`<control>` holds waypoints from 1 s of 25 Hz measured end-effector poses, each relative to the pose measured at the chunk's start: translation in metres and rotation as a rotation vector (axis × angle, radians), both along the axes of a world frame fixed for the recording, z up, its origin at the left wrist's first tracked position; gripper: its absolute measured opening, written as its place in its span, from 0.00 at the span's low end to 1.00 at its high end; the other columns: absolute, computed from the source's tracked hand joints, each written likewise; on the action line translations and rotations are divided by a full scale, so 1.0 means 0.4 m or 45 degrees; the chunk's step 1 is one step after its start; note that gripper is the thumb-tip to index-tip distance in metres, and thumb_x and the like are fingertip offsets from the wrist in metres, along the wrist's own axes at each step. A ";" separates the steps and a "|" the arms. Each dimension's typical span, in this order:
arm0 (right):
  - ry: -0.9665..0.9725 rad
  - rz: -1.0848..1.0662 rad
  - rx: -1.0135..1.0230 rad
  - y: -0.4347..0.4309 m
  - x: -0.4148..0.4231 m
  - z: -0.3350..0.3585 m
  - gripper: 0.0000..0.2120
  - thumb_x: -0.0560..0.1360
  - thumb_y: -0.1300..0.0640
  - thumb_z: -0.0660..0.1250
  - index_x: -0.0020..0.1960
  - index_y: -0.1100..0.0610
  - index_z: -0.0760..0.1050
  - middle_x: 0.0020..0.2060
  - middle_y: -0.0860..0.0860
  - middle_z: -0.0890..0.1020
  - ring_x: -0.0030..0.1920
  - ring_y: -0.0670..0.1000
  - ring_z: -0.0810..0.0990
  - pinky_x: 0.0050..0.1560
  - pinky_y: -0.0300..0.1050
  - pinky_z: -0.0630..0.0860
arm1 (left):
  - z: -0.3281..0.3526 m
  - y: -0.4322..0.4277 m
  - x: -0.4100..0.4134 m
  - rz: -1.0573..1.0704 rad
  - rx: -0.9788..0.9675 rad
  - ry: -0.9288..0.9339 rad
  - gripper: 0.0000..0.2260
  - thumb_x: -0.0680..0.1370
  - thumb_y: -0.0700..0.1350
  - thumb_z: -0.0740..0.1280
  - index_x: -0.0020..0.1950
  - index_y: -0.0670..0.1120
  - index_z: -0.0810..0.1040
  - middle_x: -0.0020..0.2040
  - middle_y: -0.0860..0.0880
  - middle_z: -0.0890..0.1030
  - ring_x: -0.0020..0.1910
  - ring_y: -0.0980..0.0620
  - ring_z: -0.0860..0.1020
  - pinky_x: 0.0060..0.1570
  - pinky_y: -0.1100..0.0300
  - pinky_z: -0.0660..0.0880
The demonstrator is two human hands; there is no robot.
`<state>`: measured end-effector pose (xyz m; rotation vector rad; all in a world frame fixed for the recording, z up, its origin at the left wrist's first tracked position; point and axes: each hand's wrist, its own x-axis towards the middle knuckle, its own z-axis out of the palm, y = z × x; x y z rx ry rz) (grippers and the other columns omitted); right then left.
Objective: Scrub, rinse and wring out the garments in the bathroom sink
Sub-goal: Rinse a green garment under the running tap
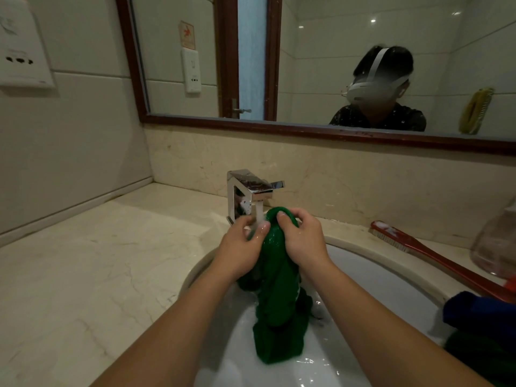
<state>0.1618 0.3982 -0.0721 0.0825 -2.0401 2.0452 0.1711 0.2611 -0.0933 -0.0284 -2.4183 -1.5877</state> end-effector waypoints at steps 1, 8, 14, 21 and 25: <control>0.017 0.007 -0.008 -0.004 -0.002 0.003 0.04 0.82 0.54 0.68 0.52 0.53 0.81 0.44 0.52 0.86 0.44 0.54 0.86 0.46 0.53 0.85 | 0.007 -0.001 0.000 0.027 0.076 0.049 0.23 0.77 0.65 0.66 0.69 0.58 0.71 0.60 0.51 0.81 0.56 0.50 0.82 0.56 0.45 0.81; 0.015 0.246 0.293 -0.029 0.014 -0.019 0.05 0.78 0.48 0.73 0.51 0.45 0.79 0.48 0.45 0.85 0.48 0.48 0.85 0.53 0.55 0.83 | 0.064 -0.026 0.045 0.394 0.229 0.346 0.16 0.81 0.51 0.69 0.66 0.56 0.69 0.42 0.58 0.77 0.40 0.69 0.78 0.34 0.72 0.72; 0.042 -0.010 0.147 0.005 -0.011 -0.020 0.04 0.80 0.49 0.70 0.50 0.48 0.83 0.46 0.47 0.86 0.49 0.49 0.85 0.55 0.59 0.83 | 0.042 -0.015 0.022 0.158 0.071 0.153 0.17 0.80 0.58 0.67 0.66 0.57 0.71 0.54 0.54 0.82 0.51 0.55 0.81 0.47 0.61 0.78; 0.128 -0.004 0.212 0.004 -0.013 -0.016 0.01 0.80 0.49 0.70 0.50 0.45 0.80 0.48 0.46 0.84 0.51 0.47 0.83 0.56 0.55 0.82 | 0.037 -0.002 0.019 0.138 0.004 0.025 0.09 0.82 0.50 0.66 0.61 0.53 0.79 0.56 0.52 0.82 0.47 0.59 0.78 0.42 0.65 0.72; -0.020 0.181 0.369 -0.029 0.007 -0.036 0.08 0.81 0.42 0.66 0.56 0.44 0.75 0.49 0.46 0.83 0.49 0.48 0.84 0.52 0.55 0.84 | 0.058 -0.009 0.022 0.329 0.102 0.207 0.06 0.83 0.46 0.65 0.54 0.51 0.81 0.49 0.54 0.82 0.46 0.58 0.79 0.39 0.69 0.70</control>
